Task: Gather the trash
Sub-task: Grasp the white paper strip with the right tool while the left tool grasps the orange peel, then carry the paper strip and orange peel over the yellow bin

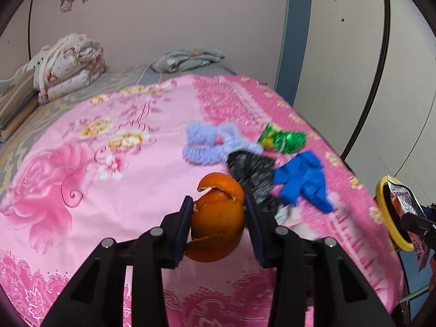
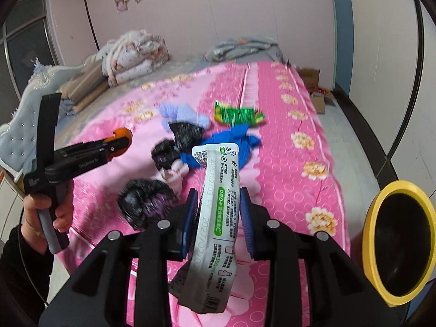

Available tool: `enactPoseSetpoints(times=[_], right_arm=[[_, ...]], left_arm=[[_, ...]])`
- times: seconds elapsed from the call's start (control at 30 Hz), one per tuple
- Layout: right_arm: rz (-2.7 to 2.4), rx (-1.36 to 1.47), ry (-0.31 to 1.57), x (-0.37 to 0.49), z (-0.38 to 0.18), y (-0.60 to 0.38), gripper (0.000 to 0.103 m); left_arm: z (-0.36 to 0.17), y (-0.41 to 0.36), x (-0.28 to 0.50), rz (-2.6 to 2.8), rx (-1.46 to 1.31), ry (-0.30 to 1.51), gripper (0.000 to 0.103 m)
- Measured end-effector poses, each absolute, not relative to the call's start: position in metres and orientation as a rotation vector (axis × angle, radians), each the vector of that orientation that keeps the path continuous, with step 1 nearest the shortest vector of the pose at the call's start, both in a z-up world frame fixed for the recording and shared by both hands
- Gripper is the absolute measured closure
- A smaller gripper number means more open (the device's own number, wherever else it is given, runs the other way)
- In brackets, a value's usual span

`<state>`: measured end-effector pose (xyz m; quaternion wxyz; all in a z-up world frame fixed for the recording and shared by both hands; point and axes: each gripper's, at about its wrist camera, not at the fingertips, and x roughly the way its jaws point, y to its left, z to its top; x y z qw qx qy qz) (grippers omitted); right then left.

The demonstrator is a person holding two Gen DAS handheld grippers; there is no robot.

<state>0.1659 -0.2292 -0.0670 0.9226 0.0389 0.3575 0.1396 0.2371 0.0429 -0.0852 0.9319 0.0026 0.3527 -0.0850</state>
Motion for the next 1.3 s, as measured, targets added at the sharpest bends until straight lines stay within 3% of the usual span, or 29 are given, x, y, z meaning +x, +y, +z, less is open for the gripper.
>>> enactPoseSetpoints(times=[0.73, 1.3], right_arm=[[0.13, 0.183, 0.404, 0.104, 0.057, -0.331, 0.074], [-0.078, 0.278, 0.268, 0.067, 0.097, -0.442, 0.074]], left_arm=[[0.042, -0.033, 0.193, -0.259, -0.046, 0.48, 0.066], [0.098, -0.129, 0.194, -0.395, -0.033, 0.405, 0.066]])
